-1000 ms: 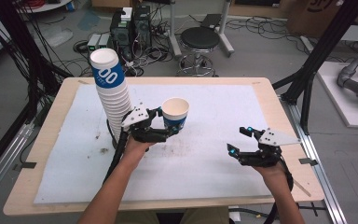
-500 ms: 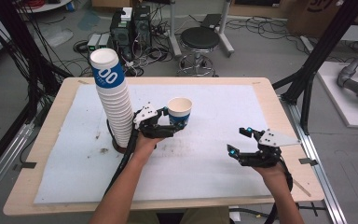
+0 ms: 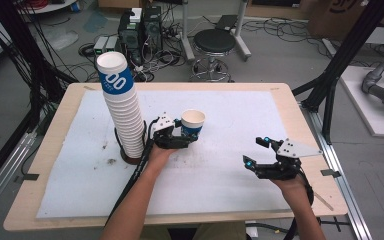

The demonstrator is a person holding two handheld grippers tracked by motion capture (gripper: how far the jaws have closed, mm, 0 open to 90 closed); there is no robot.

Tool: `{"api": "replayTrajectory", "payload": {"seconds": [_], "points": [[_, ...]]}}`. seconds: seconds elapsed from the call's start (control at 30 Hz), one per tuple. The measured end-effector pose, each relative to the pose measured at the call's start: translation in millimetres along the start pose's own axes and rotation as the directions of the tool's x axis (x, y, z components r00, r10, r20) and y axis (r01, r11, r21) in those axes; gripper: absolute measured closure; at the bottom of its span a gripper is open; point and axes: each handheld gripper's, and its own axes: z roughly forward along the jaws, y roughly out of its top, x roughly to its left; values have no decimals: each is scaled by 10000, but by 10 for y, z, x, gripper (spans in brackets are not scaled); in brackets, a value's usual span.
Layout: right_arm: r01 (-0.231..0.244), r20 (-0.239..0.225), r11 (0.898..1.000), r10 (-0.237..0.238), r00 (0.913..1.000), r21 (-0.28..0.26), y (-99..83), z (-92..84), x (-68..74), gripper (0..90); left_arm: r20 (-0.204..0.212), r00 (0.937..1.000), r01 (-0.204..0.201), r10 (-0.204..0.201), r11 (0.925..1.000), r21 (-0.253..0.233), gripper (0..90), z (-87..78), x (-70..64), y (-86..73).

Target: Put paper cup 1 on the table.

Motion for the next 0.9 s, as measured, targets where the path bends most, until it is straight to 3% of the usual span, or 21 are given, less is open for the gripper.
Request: {"api": "replayTrajectory", "payload": {"seconds": [0.1, 0.2, 0.43, 0.63, 0.8, 0.9], "points": [[20, -19, 10000, -20, 10000, 3, 1, 3, 3, 212, -189, 9997, -128, 136, 9990, 427, 249, 45, -15, 14], [-28, -47, 10000, 29, 10000, 39, 3, 3, 12, 212, -393, 9986, -323, 368, 9933, 1109, 249, 95, -38, 33], [-8, 37, 10000, 8, 10000, -18, -8, -32, -1, 212, -588, 9966, -468, 578, 9835, 1750, 251, 74, -96, 70], [-74, 92, 10000, 74, 9999, -5, -19, -63, 6, 212, -604, 9966, -435, 565, 9791, 1988, 250, -15, -111, 26], [-112, 98, 9999, 112, 9999, 38, -29, -75, 8, 212, -566, 9955, -606, 756, 9712, 2304, 246, -46, -125, 26], [-51, 95, 10000, 51, 9999, 22, -28, -70, 9, 212, -564, 9967, -438, 587, 9708, 2360, 240, -46, -125, 17]]}}
